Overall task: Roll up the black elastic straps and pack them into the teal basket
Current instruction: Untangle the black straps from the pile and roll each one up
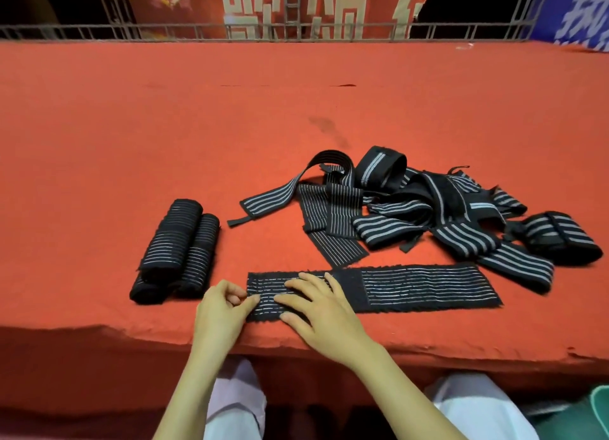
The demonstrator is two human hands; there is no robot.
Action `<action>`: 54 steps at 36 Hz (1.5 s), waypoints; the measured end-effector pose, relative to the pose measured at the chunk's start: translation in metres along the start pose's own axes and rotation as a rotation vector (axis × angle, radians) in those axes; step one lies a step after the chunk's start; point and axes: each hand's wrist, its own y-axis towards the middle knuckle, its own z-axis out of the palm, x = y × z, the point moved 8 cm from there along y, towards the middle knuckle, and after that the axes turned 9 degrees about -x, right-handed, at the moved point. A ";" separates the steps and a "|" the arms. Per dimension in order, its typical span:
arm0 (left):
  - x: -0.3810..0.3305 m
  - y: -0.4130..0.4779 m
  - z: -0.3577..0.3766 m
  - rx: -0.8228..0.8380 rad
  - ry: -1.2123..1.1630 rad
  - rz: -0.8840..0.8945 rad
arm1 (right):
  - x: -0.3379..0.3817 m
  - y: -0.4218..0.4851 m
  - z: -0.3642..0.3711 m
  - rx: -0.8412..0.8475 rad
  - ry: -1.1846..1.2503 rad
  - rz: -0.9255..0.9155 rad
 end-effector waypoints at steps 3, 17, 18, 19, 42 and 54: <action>0.001 -0.001 0.003 0.032 0.089 -0.017 | 0.000 0.001 -0.003 -0.020 0.014 0.021; -0.028 -0.003 -0.003 -0.086 0.237 0.129 | 0.006 0.011 0.001 -0.023 -0.087 0.059; -0.029 -0.002 -0.002 -0.104 0.225 0.132 | 0.007 0.014 0.002 -0.004 -0.081 0.070; -0.030 -0.003 -0.001 -0.120 0.210 0.133 | 0.008 0.016 0.004 0.019 -0.073 0.082; -0.030 -0.011 0.019 -0.021 0.197 0.242 | -0.026 0.001 -0.019 0.149 -0.066 0.139; -0.056 -0.038 0.030 -0.156 0.106 0.390 | -0.027 -0.001 -0.019 0.170 -0.059 0.143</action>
